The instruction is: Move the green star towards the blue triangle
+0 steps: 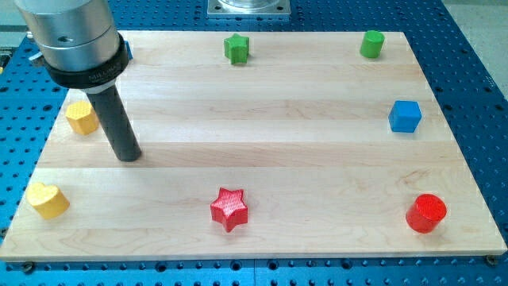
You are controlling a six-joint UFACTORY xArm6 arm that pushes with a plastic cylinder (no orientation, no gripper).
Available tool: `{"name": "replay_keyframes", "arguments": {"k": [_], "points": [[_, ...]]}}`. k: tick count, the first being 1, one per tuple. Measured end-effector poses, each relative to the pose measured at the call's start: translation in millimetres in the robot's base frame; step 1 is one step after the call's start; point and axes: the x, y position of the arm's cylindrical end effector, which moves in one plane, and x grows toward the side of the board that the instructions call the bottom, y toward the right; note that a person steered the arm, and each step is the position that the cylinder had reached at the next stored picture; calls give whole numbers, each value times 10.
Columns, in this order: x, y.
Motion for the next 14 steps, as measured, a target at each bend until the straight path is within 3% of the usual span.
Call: {"name": "replay_keyframes", "arguments": {"k": [4,5,9,10,11,12,13,14], "points": [[109,2],[-81,94],[-187,248],[-700,271],[-930,891],[-1246,1965],[-1825,2525],[-2328,2451]]}}
